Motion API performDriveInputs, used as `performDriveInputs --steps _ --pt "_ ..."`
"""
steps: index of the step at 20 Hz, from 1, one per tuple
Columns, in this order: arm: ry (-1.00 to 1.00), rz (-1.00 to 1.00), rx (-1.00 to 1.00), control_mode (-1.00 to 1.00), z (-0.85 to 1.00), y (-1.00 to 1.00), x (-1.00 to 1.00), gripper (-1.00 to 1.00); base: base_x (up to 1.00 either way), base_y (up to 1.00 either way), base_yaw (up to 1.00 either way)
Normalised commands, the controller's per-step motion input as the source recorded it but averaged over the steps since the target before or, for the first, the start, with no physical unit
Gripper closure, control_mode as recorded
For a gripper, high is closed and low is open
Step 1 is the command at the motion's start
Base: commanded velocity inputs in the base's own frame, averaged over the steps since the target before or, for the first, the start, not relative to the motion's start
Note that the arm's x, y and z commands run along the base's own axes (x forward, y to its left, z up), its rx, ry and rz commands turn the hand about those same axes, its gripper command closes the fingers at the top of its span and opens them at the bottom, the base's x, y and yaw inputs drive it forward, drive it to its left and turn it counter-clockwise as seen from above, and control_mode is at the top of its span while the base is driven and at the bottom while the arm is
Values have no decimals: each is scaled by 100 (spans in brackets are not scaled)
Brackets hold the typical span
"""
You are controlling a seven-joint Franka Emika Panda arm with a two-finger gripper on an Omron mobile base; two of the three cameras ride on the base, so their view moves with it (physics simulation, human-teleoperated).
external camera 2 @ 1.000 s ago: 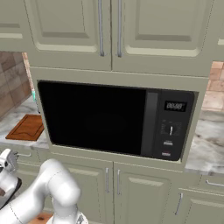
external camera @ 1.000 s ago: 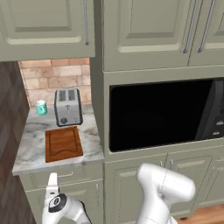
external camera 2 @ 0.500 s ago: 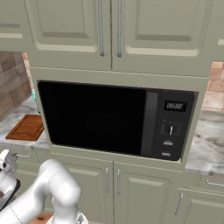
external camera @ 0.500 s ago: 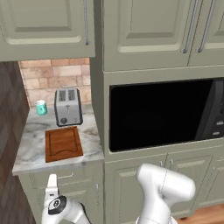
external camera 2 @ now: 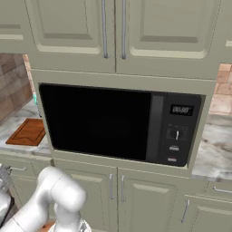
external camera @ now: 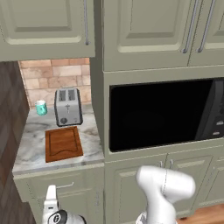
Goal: Open the drawer on the left and place the cutting tools on the cutting board.
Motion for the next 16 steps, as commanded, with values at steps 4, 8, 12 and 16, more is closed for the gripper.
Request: performDriveInputs --steps 4,8,12,16 --pt "0 0 0 -100 23 37 -79 100 0 0 0" --pt "0 0 0 -100 32 40 -78 100 0 0 0" --pt "0 0 0 -100 29 41 -80 100 0 0 0" --pt "0 0 0 -100 24 36 -87 100 0 0 0"
